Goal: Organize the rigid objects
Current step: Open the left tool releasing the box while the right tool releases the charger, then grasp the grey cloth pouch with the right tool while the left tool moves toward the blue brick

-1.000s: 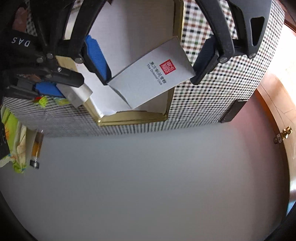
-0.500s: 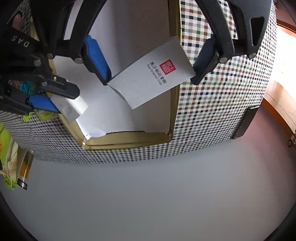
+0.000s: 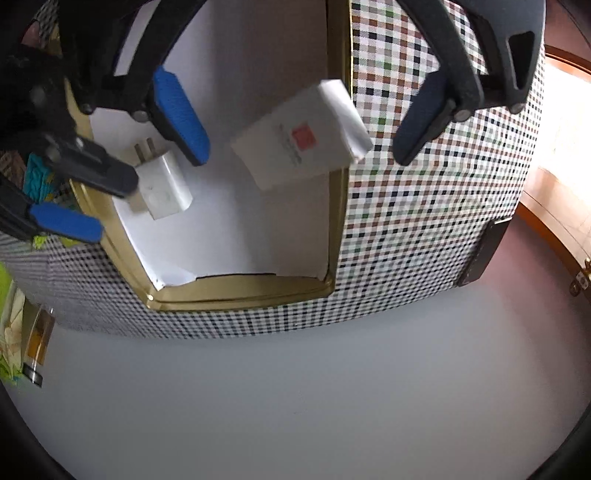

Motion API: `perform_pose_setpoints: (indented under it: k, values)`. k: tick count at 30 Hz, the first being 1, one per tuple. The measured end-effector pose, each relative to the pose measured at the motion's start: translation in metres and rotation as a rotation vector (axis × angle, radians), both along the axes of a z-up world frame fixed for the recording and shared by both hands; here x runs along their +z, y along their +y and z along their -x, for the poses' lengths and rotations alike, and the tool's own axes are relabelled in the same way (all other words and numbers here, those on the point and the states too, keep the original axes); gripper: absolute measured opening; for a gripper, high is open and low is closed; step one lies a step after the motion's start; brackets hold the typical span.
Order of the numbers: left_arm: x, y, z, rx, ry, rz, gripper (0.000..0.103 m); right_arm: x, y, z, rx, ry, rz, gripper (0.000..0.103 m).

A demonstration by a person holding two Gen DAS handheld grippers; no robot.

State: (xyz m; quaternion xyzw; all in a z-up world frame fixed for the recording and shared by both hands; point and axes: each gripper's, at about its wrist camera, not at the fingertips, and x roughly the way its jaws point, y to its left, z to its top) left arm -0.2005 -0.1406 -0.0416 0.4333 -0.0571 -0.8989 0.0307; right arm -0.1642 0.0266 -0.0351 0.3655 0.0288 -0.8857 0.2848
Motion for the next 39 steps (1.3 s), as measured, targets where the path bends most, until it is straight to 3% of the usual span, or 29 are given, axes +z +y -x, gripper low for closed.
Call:
perform_pose_setpoints:
  k: [6, 16, 20, 26, 32, 39]
  values:
    - [0.004, 0.006, -0.015, 0.015, 0.047, 0.013, 0.102, 0.019, 0.030, -0.023, 0.008, 0.058, 0.057, 0.073]
    - [0.011, 0.022, -0.062, 0.061, 0.179, -0.027, 0.103, 0.039, 0.117, -0.056, -0.122, 0.134, 0.085, 0.076]
    - [0.004, 0.031, -0.082, 0.088, 0.215, -0.019, 0.103, 0.026, 0.150, -0.070, -0.214, 0.115, 0.096, 0.078]
    - [0.001, 0.044, -0.108, 0.119, 0.264, -0.070, 0.103, -0.008, 0.164, -0.088, -0.244, 0.036, 0.098, 0.078]
    - [-0.002, 0.064, -0.121, 0.110, 0.296, -0.050, 0.103, -0.034, 0.151, -0.091, -0.214, -0.027, 0.065, 0.078]
    - [-0.004, 0.071, -0.123, 0.095, 0.299, -0.061, 0.103, -0.053, 0.126, -0.079, -0.194, -0.074, -0.044, 0.078]
